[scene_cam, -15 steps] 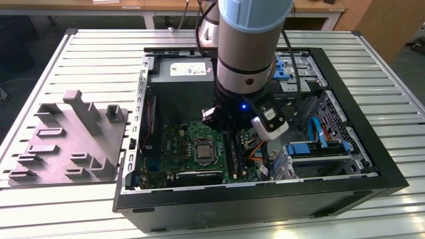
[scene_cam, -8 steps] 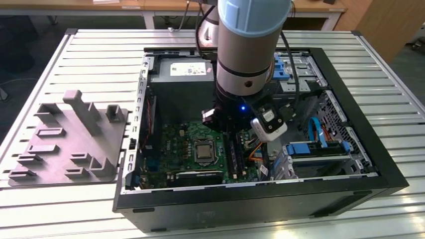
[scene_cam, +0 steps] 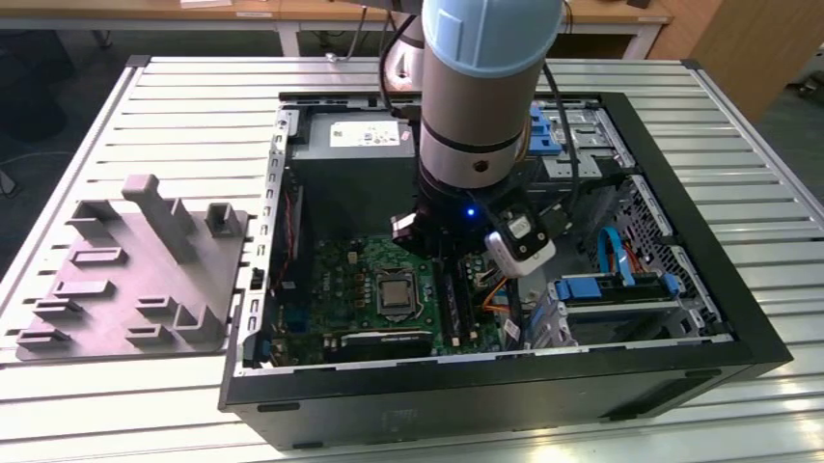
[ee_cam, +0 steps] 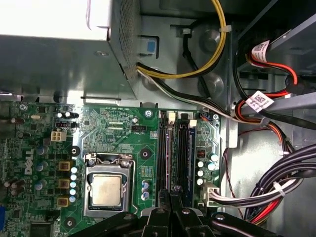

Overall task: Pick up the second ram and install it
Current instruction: 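Insert the second ram into the second slot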

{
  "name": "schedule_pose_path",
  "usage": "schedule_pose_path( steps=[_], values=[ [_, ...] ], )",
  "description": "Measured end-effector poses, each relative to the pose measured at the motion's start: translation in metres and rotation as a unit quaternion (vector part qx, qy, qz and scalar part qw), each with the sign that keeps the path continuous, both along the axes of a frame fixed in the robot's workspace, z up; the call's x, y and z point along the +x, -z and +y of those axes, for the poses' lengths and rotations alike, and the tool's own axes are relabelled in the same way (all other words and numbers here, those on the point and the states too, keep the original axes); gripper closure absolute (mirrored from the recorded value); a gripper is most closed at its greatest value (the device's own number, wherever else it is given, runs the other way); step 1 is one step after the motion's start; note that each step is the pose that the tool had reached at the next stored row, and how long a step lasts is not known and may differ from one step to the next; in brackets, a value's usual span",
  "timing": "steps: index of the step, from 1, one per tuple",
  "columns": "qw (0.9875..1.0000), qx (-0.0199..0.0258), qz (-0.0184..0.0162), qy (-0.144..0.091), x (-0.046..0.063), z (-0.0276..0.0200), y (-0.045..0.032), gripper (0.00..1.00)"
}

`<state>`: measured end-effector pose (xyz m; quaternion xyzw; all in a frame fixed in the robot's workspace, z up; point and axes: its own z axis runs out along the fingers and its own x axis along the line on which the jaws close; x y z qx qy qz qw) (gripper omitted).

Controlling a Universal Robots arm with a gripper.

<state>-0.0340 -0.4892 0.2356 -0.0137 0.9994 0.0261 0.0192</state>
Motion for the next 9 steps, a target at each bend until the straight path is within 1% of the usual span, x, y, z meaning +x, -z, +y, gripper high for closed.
schedule_pose_path(
  steps=[6,9],
  values=[
    [1.0,0.0018,-0.0001,0.0,0.0001,0.0008,0.0027,0.88],
    [1.0,0.0019,-0.0001,0.0,0.0,0.0009,0.0033,0.88]
  ],
)
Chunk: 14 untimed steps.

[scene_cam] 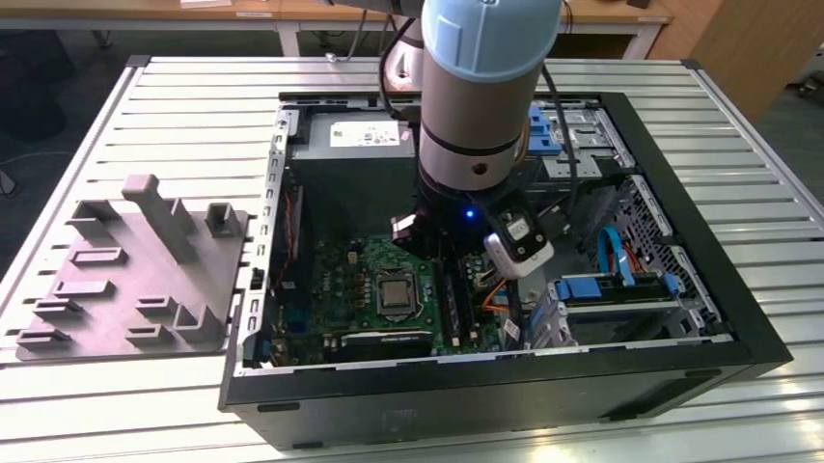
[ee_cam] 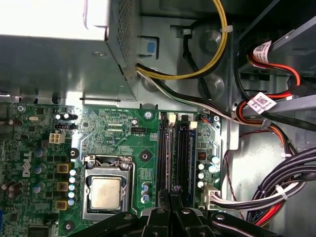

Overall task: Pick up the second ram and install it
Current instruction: 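Insert the second ram into the second slot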

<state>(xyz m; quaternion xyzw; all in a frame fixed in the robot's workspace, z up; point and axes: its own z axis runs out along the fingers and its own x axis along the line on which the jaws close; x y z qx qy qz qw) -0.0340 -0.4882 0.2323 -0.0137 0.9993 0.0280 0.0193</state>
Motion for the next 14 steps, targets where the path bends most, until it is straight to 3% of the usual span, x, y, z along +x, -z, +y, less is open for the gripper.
schedule_pose_path(
  steps=[14],
  values=[
    [1.0,0.0009,0.0,0.0,0.0,0.0003,0.0028,0.88]
  ],
)
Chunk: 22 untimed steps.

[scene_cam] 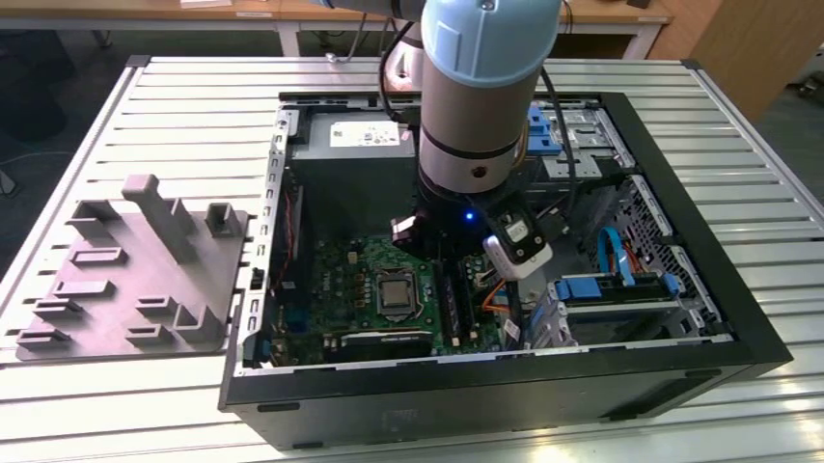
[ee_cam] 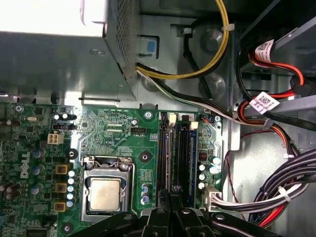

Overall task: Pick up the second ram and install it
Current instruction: 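Insert the second ram into the second slot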

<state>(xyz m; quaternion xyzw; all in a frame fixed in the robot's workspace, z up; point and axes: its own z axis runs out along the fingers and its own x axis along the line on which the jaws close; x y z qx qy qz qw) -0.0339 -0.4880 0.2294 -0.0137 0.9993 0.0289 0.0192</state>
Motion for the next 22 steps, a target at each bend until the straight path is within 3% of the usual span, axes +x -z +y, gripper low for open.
schedule_pose_path(
  steps=[22],
  values=[
    [1.0,0.001,0.0,0.003,0.0007,0.0003,0.0026,0.88]
  ],
)
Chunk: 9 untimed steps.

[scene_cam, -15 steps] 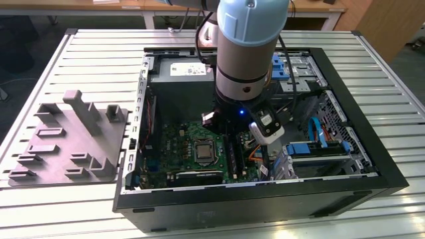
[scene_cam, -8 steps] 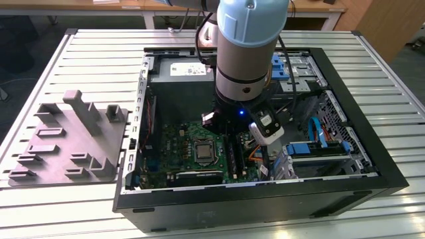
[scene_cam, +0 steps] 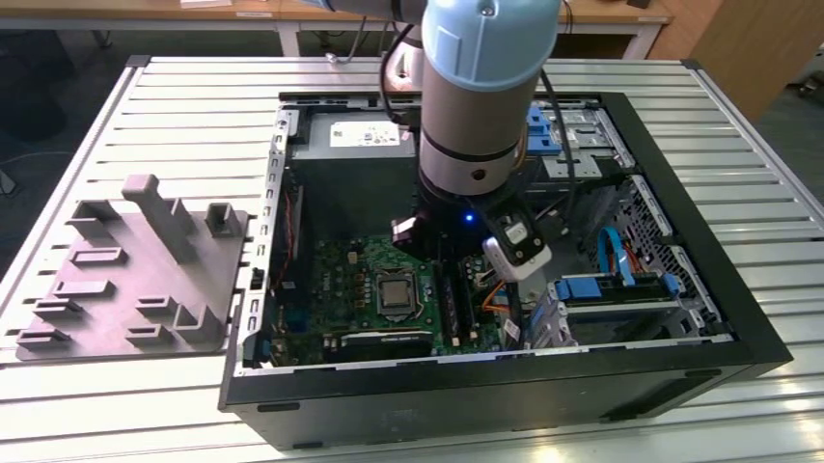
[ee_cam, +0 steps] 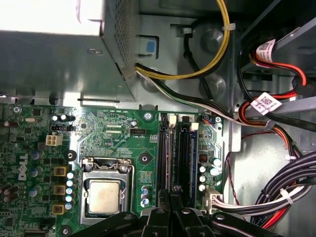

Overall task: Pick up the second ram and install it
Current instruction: 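Insert the second ram into the second slot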

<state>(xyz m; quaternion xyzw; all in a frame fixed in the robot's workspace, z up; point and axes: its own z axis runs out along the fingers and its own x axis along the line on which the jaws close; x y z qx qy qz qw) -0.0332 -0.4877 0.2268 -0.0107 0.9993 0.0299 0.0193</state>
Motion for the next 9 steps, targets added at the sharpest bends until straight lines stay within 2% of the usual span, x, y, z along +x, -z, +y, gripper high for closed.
schedule_pose_path(
  steps=[9],
  values=[
    [0.9999,0.0,0.0,0.012,0.0021,-0.0004,0.0006,0.88]
  ],
)
